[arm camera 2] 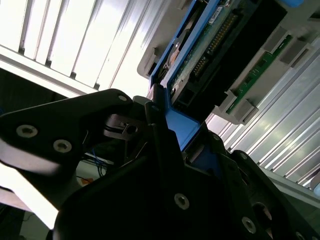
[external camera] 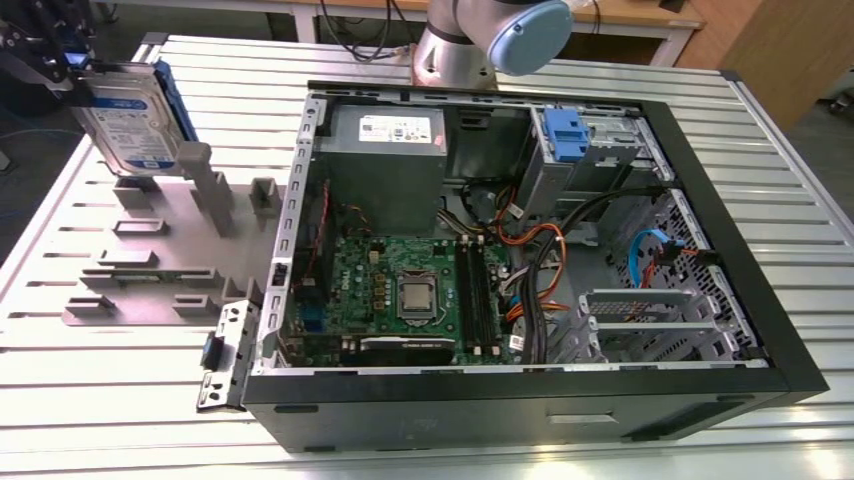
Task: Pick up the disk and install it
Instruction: 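Pick up the disk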
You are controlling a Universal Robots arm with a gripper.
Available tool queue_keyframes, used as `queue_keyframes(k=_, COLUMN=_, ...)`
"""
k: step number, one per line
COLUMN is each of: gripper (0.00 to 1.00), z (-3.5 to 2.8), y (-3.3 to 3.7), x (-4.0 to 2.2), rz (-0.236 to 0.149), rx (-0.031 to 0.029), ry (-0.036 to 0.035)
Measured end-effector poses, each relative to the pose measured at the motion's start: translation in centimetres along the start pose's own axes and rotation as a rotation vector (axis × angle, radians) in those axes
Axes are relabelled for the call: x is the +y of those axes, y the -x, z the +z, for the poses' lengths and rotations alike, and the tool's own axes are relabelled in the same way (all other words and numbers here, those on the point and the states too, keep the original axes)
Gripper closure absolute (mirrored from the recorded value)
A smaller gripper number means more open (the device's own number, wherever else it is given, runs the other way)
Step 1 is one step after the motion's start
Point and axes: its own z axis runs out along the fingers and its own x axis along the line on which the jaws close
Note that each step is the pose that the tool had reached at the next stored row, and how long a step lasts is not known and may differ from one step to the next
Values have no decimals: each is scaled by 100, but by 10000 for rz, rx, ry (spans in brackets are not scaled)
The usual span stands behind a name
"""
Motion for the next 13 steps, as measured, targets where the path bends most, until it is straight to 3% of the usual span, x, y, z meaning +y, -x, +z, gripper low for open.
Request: queue_keyframes(k=13, gripper=64, z=-40, y=0, x=-1, rz=0, rx=3, ry=-3)
